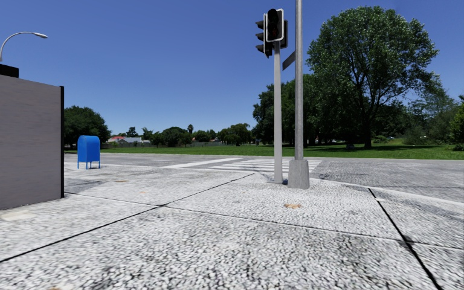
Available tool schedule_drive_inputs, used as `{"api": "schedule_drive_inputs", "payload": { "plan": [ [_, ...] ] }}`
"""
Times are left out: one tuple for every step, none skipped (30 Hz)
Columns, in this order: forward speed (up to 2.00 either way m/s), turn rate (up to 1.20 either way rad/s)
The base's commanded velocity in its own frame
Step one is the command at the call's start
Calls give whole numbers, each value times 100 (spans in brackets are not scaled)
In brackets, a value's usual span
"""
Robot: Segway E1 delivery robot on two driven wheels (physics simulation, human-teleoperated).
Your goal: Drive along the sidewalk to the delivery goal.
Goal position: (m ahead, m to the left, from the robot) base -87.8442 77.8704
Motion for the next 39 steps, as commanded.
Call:
{"api": "schedule_drive_inputs", "payload": {
  "plan": [
    [0, 10],
    [0, 10],
    [0, 12],
    [0, 12],
    [0, 15],
    [0, 20],
    [0, 25],
    [0, 25],
    [0, 31],
    [0, 38],
    [0, 45],
    [0, 45],
    [0, 48],
    [0, 50],
    [0, 53],
    [0, 53],
    [0, 55],
    [0, 55],
    [0, 55],
    [0, 55],
    [0, 55],
    [0, 55],
    [0, 55],
    [0, 55],
    [0, 55],
    [0, 55],
    [0, 55],
    [0, 55],
    [0, 55],
    [0, 55],
    [0, 55],
    [0, 55],
    [0, 55],
    [0, 55],
    [0, 55],
    [0, 55],
    [0, 55],
    [0, 55],
    [0, 55]
  ]
}}
